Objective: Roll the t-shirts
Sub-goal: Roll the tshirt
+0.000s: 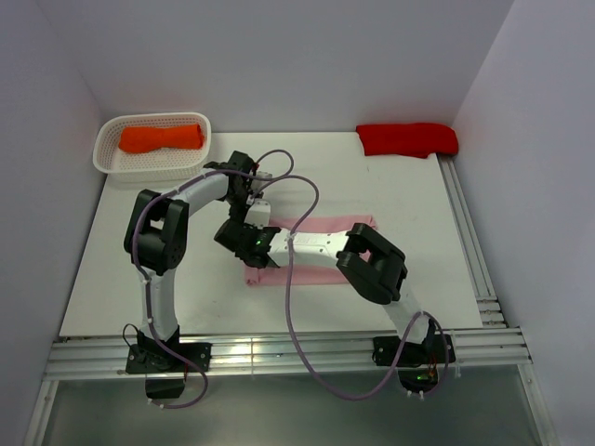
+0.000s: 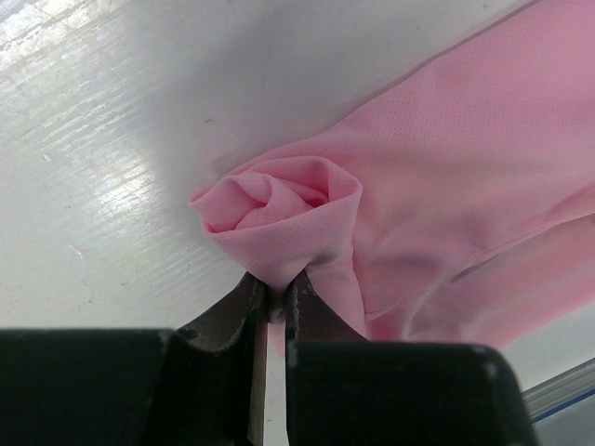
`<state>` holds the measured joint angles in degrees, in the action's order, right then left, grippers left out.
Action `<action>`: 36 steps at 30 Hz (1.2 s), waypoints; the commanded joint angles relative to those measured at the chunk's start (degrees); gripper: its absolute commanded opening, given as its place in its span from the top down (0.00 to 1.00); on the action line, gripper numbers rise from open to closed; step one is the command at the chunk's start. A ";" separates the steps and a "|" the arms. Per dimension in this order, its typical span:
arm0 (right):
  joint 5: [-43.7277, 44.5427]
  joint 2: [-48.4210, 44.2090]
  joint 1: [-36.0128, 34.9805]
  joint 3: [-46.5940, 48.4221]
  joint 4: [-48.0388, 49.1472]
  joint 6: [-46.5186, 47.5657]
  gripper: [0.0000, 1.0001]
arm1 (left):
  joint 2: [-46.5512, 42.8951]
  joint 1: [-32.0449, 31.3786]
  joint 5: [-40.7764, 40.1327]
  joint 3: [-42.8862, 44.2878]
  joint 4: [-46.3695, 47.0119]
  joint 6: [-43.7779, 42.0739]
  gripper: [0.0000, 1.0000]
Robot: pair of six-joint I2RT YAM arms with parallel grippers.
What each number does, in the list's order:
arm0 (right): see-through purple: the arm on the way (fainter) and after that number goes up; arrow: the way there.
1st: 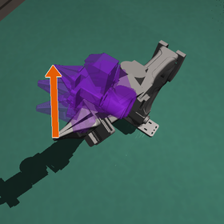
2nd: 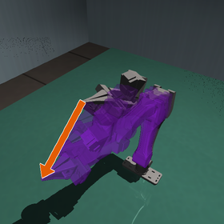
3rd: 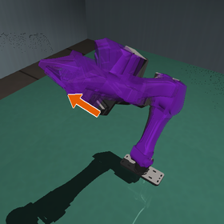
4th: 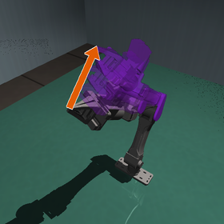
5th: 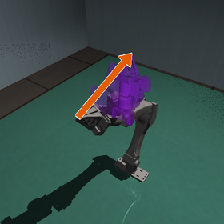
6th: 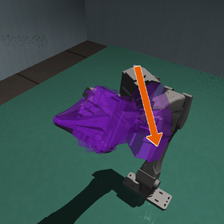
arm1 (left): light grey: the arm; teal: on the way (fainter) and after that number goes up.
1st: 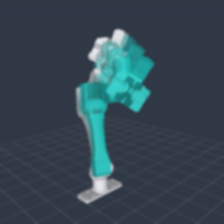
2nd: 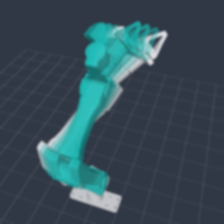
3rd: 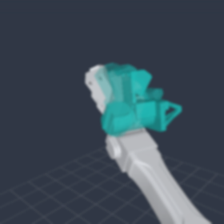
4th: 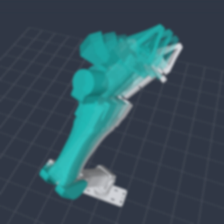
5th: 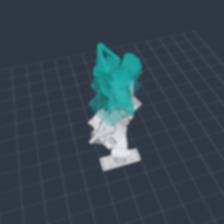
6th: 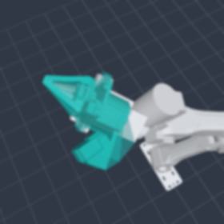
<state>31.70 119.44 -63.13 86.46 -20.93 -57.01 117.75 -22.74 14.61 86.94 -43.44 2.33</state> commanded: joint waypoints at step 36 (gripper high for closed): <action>-6.46 -2.44 -1.03 -10.73 8.28 -3.89 0.94 | 1.87 4.27 9.28 10.09 -5.95 -4.43 0.30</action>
<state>33.01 120.70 -65.08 84.29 -23.42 -58.26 120.70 -21.28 17.19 93.27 -48.95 0.47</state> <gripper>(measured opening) 0.148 0.687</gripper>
